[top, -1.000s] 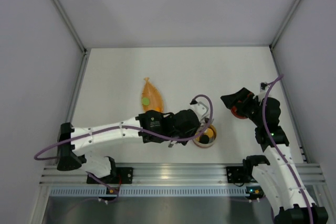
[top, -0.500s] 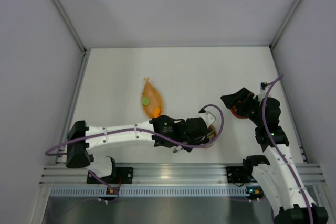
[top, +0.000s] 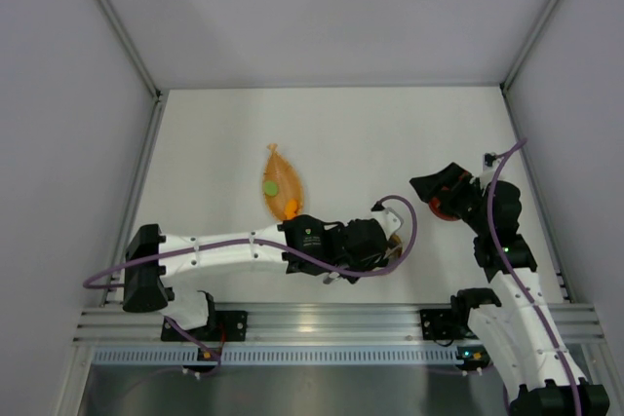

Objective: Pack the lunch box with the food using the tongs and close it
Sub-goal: Place the fake food in the packing box, then pick up the fake food from the plate.

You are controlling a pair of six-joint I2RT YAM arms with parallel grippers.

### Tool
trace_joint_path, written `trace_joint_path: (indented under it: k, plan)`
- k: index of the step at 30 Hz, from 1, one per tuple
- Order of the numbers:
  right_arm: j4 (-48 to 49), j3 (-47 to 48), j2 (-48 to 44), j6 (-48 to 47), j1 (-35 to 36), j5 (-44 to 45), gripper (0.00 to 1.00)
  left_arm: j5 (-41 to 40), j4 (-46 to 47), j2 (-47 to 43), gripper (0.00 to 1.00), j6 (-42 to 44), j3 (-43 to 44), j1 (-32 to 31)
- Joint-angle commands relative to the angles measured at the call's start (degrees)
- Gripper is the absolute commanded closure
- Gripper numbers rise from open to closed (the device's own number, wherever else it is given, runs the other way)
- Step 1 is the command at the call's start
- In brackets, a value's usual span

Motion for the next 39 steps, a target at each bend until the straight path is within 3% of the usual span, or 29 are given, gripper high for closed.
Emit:
trace_joint_path:
  k: [1, 15, 23, 26, 27, 33, 39]
  plan:
    - [0.91, 1.59, -0.83, -1.05, -0.52, 0.64, 0.00, -0.53, 2.78, -0.35, 0.58, 0.47, 2.60, -0.32]
    - [0.99, 1.50, -0.74, -0.96, -0.52, 0.56, 0.01, -1.85, 2.34, -1.41, 0.51, 0.91, 2.95, -0.32]
    - [1.17, 1.41, -0.74, -0.96, -0.52, 0.64, 0.01, -14.04, -4.22, -8.08, 0.49, -1.45, 4.53, 0.64]
    - [1.26, 1.41, -0.57, -0.79, -0.52, 0.38, 0.00, -14.77, -7.93, -11.77, 0.49, -3.74, 3.83, 6.95]
    - [1.26, 1.41, -0.66, -0.70, -0.61, 0.38, 0.00, -14.07, -9.51, -13.96, 0.48, -4.01, 3.22, 11.85]
    - [1.43, 1.59, -0.57, -0.70, -0.52, 0.29, 0.00, -6.96, -10.84, -20.56, 0.48, -3.04, -4.42, 27.43]
    - [1.61, 1.76, -0.48, -0.44, -0.52, 0.12, 0.01, -3.52, -9.09, -21.71, 0.47, -3.30, -11.72, 30.79]
